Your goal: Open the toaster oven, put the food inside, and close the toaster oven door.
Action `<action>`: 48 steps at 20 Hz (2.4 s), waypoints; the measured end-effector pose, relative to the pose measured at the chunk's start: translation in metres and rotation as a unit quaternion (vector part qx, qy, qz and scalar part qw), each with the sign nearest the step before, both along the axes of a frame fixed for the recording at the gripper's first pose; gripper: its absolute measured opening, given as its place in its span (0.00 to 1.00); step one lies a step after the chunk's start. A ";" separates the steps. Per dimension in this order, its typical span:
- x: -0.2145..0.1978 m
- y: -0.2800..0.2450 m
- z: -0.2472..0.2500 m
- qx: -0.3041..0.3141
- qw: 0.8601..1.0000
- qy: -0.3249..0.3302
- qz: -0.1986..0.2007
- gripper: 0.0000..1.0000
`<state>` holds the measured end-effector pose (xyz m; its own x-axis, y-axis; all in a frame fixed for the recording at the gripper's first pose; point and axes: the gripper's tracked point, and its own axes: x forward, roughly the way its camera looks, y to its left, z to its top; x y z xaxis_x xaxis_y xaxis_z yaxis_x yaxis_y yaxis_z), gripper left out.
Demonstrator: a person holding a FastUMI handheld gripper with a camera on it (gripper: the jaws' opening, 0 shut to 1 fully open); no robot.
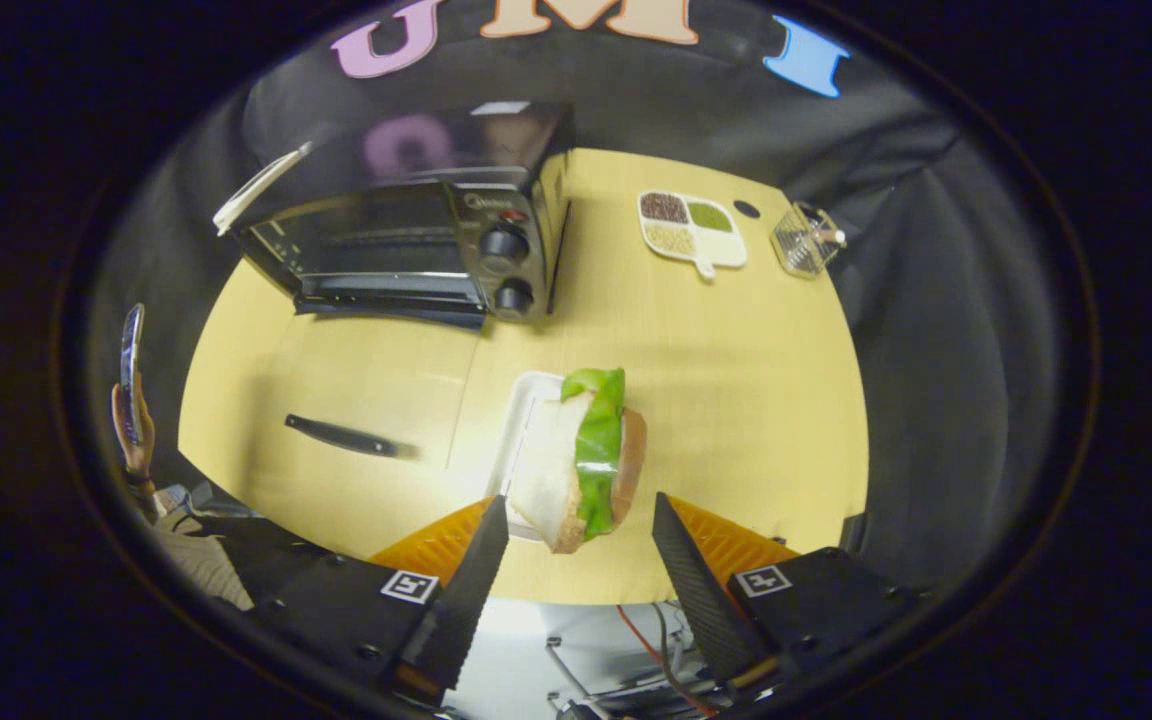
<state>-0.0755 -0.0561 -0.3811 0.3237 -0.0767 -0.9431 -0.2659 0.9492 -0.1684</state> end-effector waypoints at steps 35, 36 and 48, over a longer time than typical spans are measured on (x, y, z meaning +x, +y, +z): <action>0.003 0.127 0.025 0.464 0.879 0.016 -0.105 0.30; 0.007 0.140 0.021 0.474 0.874 0.010 -0.111 0.30; 0.083 0.272 -0.028 0.552 0.790 -0.052 -0.262 0.30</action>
